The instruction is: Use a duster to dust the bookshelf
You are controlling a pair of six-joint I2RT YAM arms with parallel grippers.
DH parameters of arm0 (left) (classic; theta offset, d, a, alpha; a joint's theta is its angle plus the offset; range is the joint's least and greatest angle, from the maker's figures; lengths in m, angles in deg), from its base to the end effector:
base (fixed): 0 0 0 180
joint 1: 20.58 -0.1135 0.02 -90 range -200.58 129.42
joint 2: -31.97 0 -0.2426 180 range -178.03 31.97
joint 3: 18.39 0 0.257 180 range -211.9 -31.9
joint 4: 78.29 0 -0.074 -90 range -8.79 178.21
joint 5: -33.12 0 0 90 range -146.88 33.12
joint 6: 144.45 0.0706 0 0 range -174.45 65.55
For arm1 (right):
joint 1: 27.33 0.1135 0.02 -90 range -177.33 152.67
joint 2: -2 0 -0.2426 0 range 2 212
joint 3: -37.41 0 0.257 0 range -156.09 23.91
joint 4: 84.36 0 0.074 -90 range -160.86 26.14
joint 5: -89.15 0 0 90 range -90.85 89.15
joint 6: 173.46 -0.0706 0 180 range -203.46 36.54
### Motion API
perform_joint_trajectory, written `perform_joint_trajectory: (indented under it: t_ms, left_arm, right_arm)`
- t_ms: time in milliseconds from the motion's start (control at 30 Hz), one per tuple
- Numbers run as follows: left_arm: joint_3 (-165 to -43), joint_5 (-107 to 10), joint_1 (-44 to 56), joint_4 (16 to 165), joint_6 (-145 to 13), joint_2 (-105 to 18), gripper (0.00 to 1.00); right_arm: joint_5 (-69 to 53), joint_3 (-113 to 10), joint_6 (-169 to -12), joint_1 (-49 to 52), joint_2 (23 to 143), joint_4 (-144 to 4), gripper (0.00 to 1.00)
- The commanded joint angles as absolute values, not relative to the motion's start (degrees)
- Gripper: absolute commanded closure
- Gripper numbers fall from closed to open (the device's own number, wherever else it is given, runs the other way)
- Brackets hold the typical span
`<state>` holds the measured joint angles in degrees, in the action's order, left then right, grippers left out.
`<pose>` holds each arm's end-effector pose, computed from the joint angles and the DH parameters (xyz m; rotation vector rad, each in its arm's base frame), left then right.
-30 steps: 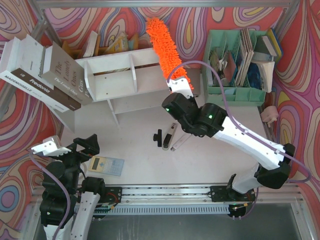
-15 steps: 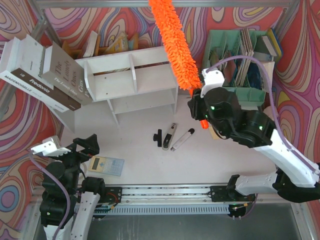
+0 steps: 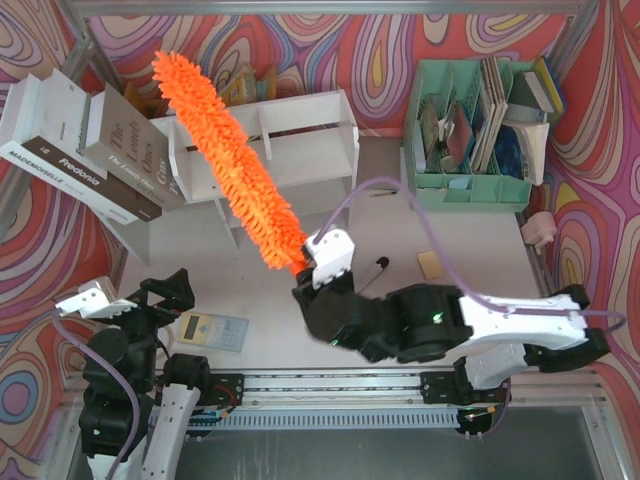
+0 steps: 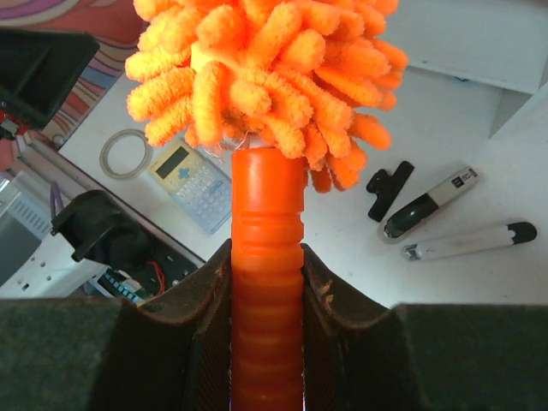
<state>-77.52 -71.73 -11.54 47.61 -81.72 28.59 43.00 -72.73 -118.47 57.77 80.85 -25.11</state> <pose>0.0667 0.0077 0.3443 -0.4470 1.4849 -0.3026 0.0746 0.2978 0.4264 -0.3896 1.9255 0.6113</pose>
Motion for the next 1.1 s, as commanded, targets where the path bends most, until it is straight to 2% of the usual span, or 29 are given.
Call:
perform_joint_trajectory:
  t_ms: [0, 300, 433, 633, 1067]
  left_arm:
    - [-77.3, -73.7, -11.7, 47.1, -82.4, 30.0, 0.02]
    - [-77.7, -76.1, -11.6, 45.5, -83.2, 30.5, 0.02]
    - [-77.7, -76.4, -11.3, 45.3, -83.3, 30.7, 0.01]
    - [-77.7, -76.6, -10.6, 45.2, -83.4, 30.8, 0.01]
    - [-77.7, -76.7, -10.4, 45.2, -83.5, 30.9, 0.02]
  right_arm:
    - [58.7, -78.4, -131.1, 64.0, 85.4, -19.5, 1.0]
    - [57.2, -74.2, -145.6, 69.0, 91.9, -19.6, 1.0]
    - [54.4, -71.7, -145.8, 70.1, 94.4, -25.8, 1.0]
    - [51.6, -73.5, -149.1, 70.2, 99.6, -25.0, 1.0]
    - [44.9, -64.9, -150.7, 66.0, 97.8, -33.4, 1.0]
